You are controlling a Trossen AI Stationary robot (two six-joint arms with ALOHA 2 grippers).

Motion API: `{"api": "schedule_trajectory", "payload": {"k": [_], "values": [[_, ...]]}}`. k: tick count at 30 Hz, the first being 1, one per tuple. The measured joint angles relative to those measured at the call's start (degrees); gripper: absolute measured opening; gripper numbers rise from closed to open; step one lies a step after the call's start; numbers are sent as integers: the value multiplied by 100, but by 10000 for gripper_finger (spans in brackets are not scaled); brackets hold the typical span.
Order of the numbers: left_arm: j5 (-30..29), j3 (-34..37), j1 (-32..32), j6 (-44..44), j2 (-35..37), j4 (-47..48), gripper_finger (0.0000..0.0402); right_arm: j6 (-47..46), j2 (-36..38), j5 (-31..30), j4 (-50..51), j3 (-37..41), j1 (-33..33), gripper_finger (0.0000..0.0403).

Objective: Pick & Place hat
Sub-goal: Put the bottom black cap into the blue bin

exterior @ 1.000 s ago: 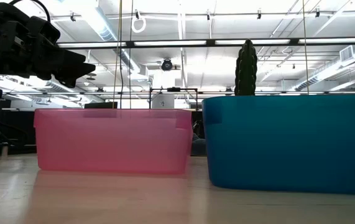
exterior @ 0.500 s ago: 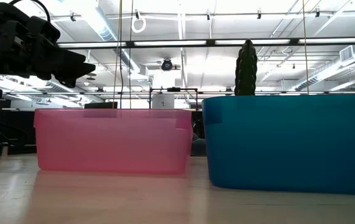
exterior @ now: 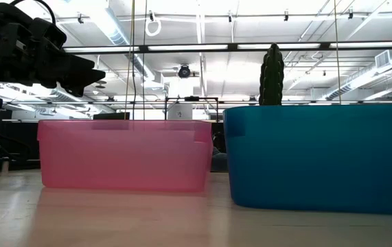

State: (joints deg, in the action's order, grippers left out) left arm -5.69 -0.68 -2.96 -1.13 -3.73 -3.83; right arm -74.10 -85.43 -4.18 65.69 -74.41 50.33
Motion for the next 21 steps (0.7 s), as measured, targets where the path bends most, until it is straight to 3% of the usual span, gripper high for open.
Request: {"api": "schedule_trajectory", "payload": {"k": [6,15,21], "values": [[0,1,-1,0,-1,1,206,2371,4,-1059,242,-809,-712,1],[0,0,0,0,-1,2,206,4904,-63,-1137,-611,-925,-2164,0],[-4,0,0,0,0,1,206,6061,-400,-557,-518,-874,-2651,0]]}}
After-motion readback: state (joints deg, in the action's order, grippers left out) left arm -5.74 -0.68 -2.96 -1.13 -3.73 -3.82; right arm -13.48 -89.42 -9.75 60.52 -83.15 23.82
